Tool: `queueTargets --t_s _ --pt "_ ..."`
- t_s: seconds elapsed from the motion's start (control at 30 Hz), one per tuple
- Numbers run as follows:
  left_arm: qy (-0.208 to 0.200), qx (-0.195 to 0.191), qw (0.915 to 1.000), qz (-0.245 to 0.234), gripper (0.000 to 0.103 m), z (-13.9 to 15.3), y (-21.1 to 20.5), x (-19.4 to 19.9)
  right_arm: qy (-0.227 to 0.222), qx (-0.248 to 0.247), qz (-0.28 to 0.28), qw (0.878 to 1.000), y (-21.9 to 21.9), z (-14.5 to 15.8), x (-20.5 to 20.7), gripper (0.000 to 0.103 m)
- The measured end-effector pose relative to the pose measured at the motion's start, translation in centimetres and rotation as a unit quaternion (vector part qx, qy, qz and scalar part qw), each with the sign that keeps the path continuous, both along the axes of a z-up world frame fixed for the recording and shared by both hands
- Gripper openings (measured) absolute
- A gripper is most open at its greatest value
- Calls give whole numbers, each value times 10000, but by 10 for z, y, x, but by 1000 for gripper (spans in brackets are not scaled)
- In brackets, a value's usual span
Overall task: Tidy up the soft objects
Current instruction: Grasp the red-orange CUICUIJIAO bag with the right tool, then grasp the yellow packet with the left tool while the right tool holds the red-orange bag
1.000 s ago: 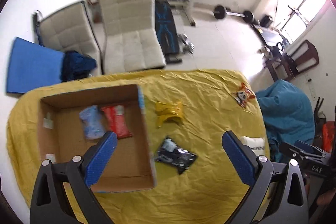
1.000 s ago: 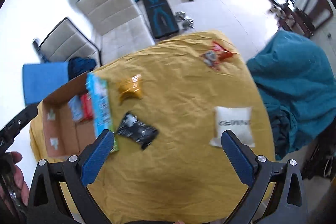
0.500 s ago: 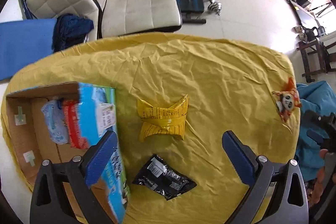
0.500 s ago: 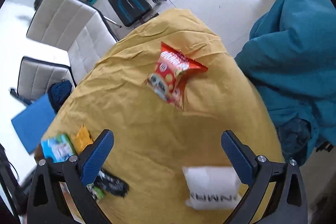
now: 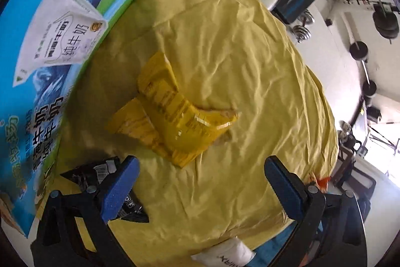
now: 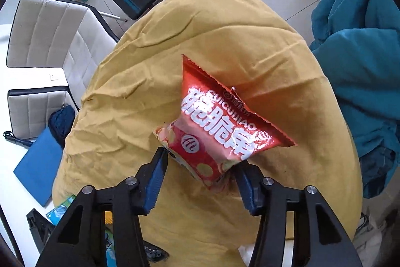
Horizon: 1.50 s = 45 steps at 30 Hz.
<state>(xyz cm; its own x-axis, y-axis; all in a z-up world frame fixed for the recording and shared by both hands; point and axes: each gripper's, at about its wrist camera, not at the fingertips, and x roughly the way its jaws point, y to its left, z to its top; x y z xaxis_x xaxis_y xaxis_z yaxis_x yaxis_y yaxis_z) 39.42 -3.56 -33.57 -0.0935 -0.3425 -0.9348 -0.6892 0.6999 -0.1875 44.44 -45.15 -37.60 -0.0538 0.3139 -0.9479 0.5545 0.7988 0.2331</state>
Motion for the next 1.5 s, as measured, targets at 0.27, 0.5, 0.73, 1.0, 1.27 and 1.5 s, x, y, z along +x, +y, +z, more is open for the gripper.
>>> queueTargets --t_s 0.27,0.5,0.73,1.0,1.27,1.5 --pt "438 -27 9922 1165 102 -31 3 -6 -47 71 9 10000 -1 -3 2 35" --pt "244 381 9885 1443 84 -27 5 -15 -96 -19 400 9992 6 1 -1 31" --pt "-162 400 9956 827 43 -12 -6 -18 -93 -46 1147 9933 22 10 -16 25" --pt "-267 -33 9965 -787 33 2 -57 -54 -117 -346 2404 9700 61 18 -35 16" --pt "-691 63 9837 -1659 48 52 -55 -37 -160 -288 2424 9696 62 15 -42 16" --pt "-745 1720 8519 -4890 64 67 -97 33 22 -278 2686 9628 66 10 -41 22"
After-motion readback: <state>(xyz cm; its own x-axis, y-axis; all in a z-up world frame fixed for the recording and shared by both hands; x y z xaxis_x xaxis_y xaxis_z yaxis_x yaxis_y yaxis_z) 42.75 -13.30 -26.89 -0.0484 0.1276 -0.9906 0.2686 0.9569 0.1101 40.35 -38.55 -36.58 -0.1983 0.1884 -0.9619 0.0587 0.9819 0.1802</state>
